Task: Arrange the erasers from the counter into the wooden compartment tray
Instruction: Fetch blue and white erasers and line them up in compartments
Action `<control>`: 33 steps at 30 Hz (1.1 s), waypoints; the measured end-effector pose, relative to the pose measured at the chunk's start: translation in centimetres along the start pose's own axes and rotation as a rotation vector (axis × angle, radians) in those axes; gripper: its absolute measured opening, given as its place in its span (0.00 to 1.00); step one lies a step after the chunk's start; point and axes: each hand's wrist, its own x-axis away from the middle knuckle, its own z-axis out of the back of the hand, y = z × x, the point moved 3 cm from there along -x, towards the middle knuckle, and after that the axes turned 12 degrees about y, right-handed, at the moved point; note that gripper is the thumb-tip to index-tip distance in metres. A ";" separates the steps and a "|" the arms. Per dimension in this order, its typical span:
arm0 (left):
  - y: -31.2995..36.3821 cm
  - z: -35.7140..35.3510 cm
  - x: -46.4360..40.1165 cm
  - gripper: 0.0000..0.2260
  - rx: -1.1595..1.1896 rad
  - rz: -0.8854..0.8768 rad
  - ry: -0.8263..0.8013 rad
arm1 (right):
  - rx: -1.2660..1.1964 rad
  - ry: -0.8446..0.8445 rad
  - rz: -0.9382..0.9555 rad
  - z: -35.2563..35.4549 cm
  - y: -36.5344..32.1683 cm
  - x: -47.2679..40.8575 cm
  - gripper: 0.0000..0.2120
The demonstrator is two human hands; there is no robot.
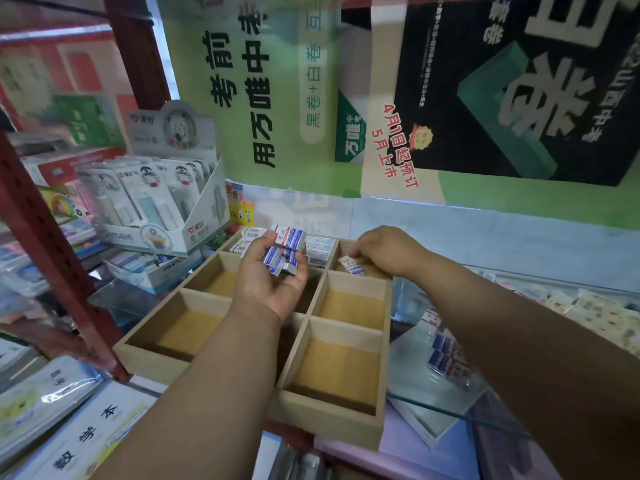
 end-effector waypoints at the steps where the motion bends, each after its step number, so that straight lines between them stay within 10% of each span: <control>1: 0.0 0.1 -0.1 0.17 -0.007 0.001 0.002 | -0.001 -0.039 -0.040 0.1 0.0 0.4 0.11; 15: -0.3 0.2 -0.2 0.21 -0.053 0.017 -0.024 | 0.463 -0.140 0.091 -0.2 -0.8 1.3 0.27; 27: -0.2 0.4 -0.7 0.24 -0.055 0.002 -0.031 | 0.212 -0.209 -0.026 -0.8 -0.5 1.2 0.16; 33: -0.4 0.3 -0.5 0.13 -0.096 -0.037 0.003 | -0.490 0.136 0.146 0.7 -5.0 2.3 0.12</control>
